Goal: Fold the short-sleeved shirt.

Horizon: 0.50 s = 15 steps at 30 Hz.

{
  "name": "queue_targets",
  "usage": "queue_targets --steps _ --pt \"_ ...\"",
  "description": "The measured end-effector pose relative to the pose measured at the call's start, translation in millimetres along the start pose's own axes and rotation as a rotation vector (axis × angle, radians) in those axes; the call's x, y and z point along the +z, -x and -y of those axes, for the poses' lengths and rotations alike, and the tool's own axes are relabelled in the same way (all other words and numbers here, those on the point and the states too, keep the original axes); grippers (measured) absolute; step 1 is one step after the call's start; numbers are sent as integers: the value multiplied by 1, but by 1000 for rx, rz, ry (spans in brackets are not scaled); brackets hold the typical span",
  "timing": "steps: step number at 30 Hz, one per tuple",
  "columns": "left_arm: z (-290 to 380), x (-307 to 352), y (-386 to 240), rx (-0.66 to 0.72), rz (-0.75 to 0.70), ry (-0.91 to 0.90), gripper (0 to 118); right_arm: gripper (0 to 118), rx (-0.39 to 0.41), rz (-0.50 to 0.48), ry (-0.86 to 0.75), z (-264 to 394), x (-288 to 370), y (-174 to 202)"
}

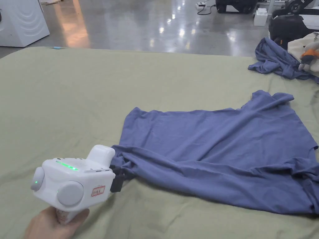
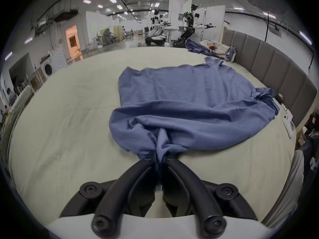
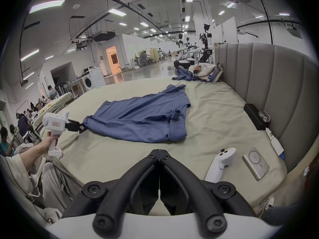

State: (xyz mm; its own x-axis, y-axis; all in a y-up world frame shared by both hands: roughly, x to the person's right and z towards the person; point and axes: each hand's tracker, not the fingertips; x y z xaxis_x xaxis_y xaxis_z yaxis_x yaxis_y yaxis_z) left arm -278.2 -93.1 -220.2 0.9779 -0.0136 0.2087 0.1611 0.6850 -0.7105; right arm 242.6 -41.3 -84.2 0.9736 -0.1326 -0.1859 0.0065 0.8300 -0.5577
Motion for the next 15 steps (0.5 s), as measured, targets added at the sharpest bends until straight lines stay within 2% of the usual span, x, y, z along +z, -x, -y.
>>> queue_targets --steps 1,3,6,7,8,9,10,12,13,15 --pt "-6 -2 4 9 38 56 7 2 9 -1 9 0 -5 0" --pt "-6 2 6 16 43 35 7 2 29 0 27 -2 -16 3" --pt "-10 8 6 -7 39 50 7 3 121 38 65 -9 -46 7" --pt "-12 9 5 -5 37 50 7 18 163 62 70 -11 -58 9" --pt "-14 10 5 -8 35 50 7 56 199 96 93 -15 -74 9" --pt "-16 9 5 -8 40 55 7 98 199 114 160 -21 -92 7" --pt "-20 13 0 -4 42 55 7 115 196 123 234 -26 -115 2" --pt "-24 14 -3 -1 44 66 7 114 200 128 226 -30 -147 -10" --pt "-25 14 -6 -7 42 70 7 114 207 165 248 -35 -160 -15" --pt "-26 15 -12 -20 32 81 7 113 190 150 277 -41 -182 -25"
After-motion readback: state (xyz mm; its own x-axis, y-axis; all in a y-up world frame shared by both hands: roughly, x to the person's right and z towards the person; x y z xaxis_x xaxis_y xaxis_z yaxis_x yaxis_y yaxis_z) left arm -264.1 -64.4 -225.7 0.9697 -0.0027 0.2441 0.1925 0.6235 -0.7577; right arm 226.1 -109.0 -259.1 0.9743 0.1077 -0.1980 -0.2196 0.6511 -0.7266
